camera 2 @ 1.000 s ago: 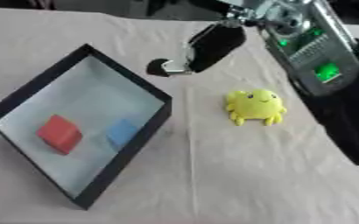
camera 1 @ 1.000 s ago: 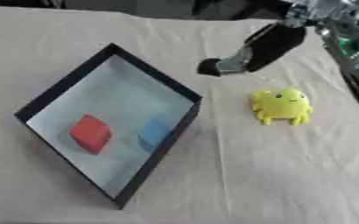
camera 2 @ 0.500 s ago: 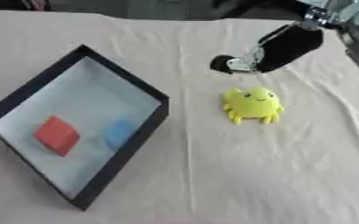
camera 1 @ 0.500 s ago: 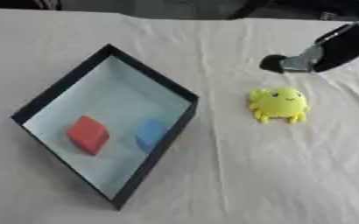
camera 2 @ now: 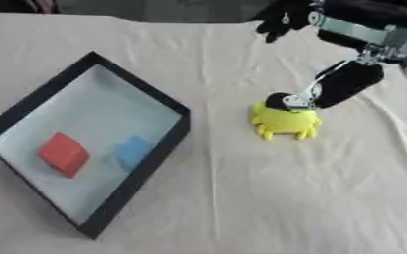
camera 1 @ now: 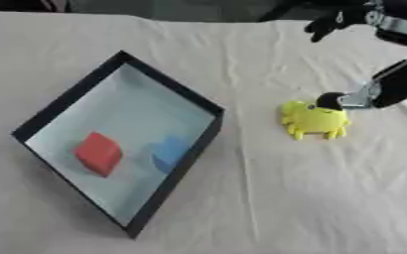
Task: Pick up objects on the table and place them in the box.
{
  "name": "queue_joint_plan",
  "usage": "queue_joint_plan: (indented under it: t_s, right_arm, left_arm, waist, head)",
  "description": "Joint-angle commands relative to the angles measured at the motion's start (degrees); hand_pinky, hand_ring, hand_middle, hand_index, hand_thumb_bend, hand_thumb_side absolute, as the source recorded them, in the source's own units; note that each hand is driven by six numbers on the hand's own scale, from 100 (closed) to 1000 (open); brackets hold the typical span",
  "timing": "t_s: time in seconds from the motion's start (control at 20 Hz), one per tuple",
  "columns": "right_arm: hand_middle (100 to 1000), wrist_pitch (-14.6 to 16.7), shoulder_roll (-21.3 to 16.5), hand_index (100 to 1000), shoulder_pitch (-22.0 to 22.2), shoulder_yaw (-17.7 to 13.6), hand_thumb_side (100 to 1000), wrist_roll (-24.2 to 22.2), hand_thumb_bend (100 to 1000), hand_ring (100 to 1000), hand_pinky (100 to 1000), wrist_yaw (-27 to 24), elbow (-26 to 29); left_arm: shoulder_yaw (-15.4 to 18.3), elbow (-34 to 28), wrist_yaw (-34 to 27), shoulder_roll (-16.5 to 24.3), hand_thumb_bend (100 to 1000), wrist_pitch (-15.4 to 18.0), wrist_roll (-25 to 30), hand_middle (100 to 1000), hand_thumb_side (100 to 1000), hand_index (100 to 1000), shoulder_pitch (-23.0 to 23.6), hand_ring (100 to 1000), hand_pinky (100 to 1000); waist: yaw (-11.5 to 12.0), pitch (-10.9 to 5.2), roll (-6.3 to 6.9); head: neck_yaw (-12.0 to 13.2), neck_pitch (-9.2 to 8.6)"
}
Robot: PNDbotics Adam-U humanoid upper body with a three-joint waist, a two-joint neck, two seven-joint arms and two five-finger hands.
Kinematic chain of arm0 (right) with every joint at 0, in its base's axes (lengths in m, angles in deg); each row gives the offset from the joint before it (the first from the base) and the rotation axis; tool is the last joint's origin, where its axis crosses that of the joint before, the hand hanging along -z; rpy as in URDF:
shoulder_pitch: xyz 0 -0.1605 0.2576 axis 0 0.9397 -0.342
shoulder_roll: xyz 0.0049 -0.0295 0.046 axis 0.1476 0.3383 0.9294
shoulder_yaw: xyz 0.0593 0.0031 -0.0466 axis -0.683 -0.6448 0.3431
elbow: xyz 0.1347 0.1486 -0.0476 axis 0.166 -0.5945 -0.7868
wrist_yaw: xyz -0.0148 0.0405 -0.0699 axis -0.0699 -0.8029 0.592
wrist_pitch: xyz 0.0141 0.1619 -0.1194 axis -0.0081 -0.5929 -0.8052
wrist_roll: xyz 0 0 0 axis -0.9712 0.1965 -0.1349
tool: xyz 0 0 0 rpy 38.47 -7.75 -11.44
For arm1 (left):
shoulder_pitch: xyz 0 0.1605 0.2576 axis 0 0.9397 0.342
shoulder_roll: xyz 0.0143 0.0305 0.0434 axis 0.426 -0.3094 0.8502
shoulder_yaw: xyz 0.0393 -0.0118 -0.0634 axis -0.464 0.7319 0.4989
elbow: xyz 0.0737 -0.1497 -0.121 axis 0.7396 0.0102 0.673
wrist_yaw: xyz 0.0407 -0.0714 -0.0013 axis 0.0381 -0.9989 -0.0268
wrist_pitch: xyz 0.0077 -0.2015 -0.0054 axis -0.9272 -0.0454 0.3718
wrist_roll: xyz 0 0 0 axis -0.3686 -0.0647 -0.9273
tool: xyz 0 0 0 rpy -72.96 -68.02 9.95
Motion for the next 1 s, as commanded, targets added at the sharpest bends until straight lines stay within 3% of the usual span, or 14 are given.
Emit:
queue_joint_plan:
  t_s: [0.05, 0.65, 1.0]
  right_arm:
    - [759, 0.18, -0.86, 894, -0.58, 0.55, 381, -0.14, 489, 860, 896, 2.53, -2.26]
    - [786, 5.12, 3.89, 908, -2.72, 5.04, 351, -1.54, 473, 879, 906, 12.30, -16.65]
    - [794, 7.62, 4.63, 907, -3.77, 5.85, 355, -2.94, 471, 886, 909, 15.60, -21.46]
  left_arm:
    - [0.40, -0.67, 0.38, 1.47, 408, 0.19, -0.05, 801, 662, 778, -0.46, 586, 822]
    - [0.33, -0.63, 0.28, 1.07, 409, 0.19, 0.09, 801, 662, 778, -0.51, 586, 823]
    - [0.29, -0.58, 0.19, 0.93, 409, 0.18, 0.20, 801, 662, 778, -0.53, 586, 823]
  waist:
    - [0.11, -0.79, 0.17]
    - [0.81, -0.36, 0.52]
    - [0.89, -0.11, 0.54]
  head:
    - [-0.40, -0.07]
    - [-0.53, -0.07]
    - [-0.61, -0.07]
